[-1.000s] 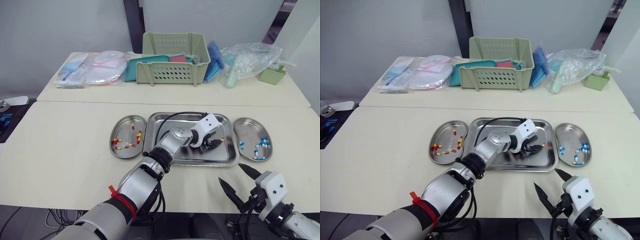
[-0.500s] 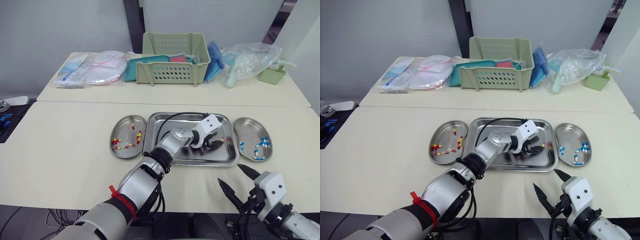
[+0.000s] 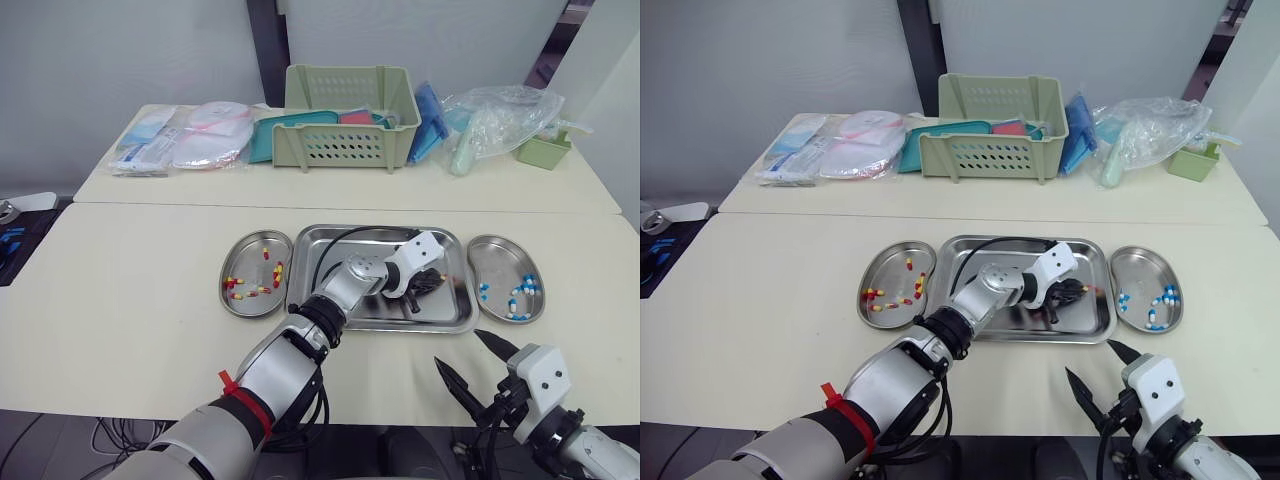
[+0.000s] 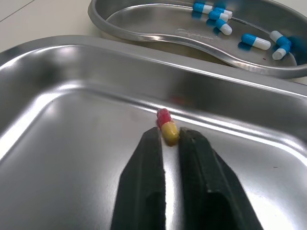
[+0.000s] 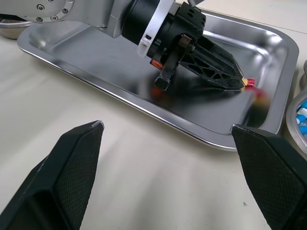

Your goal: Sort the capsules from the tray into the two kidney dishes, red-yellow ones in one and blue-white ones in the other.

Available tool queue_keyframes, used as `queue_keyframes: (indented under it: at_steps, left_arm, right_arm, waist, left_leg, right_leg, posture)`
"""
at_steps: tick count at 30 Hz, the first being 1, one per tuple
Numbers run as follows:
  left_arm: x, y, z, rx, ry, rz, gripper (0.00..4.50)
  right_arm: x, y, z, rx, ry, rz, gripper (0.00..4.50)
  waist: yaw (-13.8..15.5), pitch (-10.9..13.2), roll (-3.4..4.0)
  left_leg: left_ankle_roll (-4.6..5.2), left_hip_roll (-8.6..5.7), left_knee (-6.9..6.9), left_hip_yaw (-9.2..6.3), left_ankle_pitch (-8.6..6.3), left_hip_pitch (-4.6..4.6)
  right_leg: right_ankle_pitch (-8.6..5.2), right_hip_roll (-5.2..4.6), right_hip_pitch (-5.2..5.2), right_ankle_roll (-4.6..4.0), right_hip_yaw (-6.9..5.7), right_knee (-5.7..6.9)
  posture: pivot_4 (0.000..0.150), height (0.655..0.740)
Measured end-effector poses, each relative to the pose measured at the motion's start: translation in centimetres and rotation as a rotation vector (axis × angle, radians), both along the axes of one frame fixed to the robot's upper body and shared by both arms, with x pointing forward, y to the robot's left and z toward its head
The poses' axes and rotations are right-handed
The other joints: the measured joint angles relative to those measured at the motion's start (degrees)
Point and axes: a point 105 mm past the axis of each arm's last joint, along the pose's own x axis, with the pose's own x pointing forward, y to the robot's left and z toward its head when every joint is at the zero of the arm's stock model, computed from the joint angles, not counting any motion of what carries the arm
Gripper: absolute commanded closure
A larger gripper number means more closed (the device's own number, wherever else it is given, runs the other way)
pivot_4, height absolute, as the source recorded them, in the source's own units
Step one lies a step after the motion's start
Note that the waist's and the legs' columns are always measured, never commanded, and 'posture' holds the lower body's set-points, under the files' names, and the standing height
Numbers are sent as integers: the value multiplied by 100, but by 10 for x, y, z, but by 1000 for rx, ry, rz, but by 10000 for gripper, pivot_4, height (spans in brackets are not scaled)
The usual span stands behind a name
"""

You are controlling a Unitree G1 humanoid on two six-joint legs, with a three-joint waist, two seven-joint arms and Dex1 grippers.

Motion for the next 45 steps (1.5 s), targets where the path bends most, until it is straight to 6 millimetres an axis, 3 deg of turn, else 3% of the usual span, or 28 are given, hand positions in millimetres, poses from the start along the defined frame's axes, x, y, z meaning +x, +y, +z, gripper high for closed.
queue_keyframes:
  at_steps: [13,21,23,31,38,45]
  left_arm:
    - [-3,-3,3,-3,-14,-28,44768]
    - [-41,-15,44,-176,-95,-218,44768]
    - [-47,3,51,-186,-100,-231,44768]
    - [-38,121,61,-70,-107,-15,44768]
    - [-47,182,78,-13,-149,113,44768]
    - [-69,264,65,149,-95,324,44768]
  right_arm:
    - [0,1,2,0,-5,4,0]
    - [3,2,6,-19,-26,36,0]
    - [4,2,9,-27,-41,54,0]
    - [5,1,13,-71,-57,156,0]
    - [8,2,19,-83,-67,270,0]
    - [15,-5,18,-105,-49,409,0]
  waist:
    - [0,0,0]
    - [-12,-7,13]
    - [-43,-14,25]
    - [-6,-29,50]
    - [12,-27,46]
    - [-44,-24,45]
  left_leg:
    - [0,0,0,0,0,-1]
    - [-1,3,-1,2,1,2]
    - [0,6,-2,4,1,8]
    - [0,6,1,0,1,6]
    - [1,6,2,-3,0,5]
    - [1,14,-4,-1,0,13]
  right_leg:
    - [0,0,0,0,0,0]
    - [0,0,0,0,3,0]
    - [0,2,1,0,9,5]
    - [0,1,5,0,4,1]
    - [0,0,7,-1,0,0]
    - [0,4,7,-3,2,3]
  posture:
    - [1500,7390]
    - [1500,7390]
    - [1500,7390]
    - [1500,7390]
    - [1500,7390]
    - [1500,7390]
